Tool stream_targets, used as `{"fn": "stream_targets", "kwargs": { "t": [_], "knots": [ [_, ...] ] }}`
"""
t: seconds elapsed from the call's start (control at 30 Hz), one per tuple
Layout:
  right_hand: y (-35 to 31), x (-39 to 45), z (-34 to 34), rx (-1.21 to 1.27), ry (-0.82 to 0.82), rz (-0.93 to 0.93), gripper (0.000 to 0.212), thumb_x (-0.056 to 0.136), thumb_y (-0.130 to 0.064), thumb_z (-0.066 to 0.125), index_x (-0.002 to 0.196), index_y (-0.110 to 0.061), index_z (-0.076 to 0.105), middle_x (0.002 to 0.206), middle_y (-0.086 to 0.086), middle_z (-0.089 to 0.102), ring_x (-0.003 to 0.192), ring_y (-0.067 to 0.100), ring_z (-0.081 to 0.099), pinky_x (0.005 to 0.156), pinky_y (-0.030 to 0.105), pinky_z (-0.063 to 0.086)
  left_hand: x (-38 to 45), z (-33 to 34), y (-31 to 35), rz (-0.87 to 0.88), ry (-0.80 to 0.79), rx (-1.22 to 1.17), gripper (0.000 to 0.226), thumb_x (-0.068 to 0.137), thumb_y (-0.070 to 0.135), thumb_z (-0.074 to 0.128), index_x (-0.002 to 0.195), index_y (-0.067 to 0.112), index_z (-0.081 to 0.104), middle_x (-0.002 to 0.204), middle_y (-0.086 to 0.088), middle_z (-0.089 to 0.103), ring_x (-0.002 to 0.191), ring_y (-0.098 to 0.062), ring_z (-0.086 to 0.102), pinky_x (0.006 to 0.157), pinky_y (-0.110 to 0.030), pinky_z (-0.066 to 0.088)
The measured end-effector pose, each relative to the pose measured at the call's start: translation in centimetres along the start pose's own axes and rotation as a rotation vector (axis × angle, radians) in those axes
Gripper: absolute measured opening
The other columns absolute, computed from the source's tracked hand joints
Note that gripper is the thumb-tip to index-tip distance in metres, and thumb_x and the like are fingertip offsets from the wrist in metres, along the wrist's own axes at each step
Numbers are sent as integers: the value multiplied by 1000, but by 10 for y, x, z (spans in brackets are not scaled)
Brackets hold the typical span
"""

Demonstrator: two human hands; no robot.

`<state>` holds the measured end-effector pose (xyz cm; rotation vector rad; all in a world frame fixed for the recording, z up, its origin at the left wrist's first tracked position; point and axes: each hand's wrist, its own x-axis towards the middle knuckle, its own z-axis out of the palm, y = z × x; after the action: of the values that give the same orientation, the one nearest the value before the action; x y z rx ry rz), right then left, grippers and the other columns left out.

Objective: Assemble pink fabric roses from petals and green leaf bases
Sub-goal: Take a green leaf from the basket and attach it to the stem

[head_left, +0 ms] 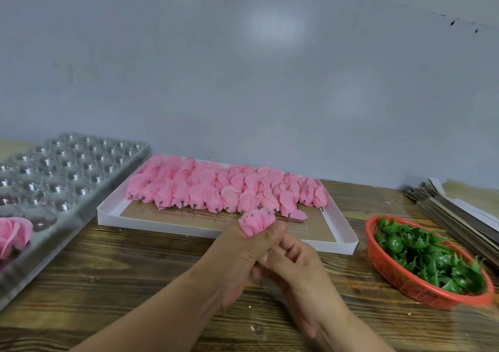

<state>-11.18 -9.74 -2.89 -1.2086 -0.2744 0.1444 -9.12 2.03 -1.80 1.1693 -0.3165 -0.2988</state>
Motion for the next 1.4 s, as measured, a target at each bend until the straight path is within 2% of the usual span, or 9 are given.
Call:
{"fn": "stream_targets", "kwargs": {
  "t": [0.1,0.3,0.47,0.57,0.73,0.83,0.97,1.17,1.4],
  "knots": [
    [4,-1,4,-28,90,-86,35,65,-3,73,100,-1,68,89,22,70,78,23,65,67,26,53,1,-1,-2,7,3,-6,57,57,49,84,90,7,66,77,-11,64,70,-20,63,63,-34,54],
    [0,-3,5,-163,83,-201,25,78,3,65,103,-1,68,89,12,73,81,12,68,66,19,52,1,0,-3,53,-32,79,14,70,34,74,82,27,73,79,3,68,74,-10,63,64,-26,48],
    [-1,-2,3,-139,48,-187,18,71,2,62,86,-1,71,78,7,72,69,9,66,62,18,51,1,-5,3,17,-105,88,21,60,36,79,72,21,72,97,-17,58,88,-26,50,76,-40,37],
    [0,-1,0,-88,39,-125,11,67,1,64,77,4,68,72,9,68,62,13,63,59,20,51,0,-7,8,2,-171,123,16,66,35,78,66,21,71,91,-14,57,78,-22,48,64,-28,36],
    [0,2,-6,-150,16,-77,23,63,-13,71,84,-4,74,75,10,67,64,16,59,61,22,50,-9,-11,25,37,-220,404,34,95,31,55,89,-2,61,78,-11,54,73,-20,48,69,-27,44],
    [3,3,-8,-127,3,-65,14,68,-7,66,79,-5,74,73,10,69,65,15,62,61,22,51,-10,-5,33,92,-165,651,29,98,29,51,72,15,50,60,13,52,58,-2,50,56,-12,42],
    [2,3,-6,-77,-25,-60,11,69,-7,66,76,-6,74,72,10,69,63,14,63,59,22,51,-12,-5,35,158,-94,815,23,95,30,55,77,17,49,69,7,52,60,-5,50,57,-17,41],
    [0,2,-11,-223,25,-75,24,64,-6,75,82,8,68,66,19,60,61,23,56,64,27,50,-16,-18,30,306,104,838,28,90,21,63,79,-5,61,66,-12,48,53,-6,42,54,-25,38],
    [-1,-4,2,-171,-109,-115,29,73,-8,74,102,-8,72,87,11,73,79,22,70,66,21,52,-23,-23,30,224,-11,685,16,91,13,62,81,3,68,69,-17,67,59,-20,64,49,-19,48]
  ]
}}
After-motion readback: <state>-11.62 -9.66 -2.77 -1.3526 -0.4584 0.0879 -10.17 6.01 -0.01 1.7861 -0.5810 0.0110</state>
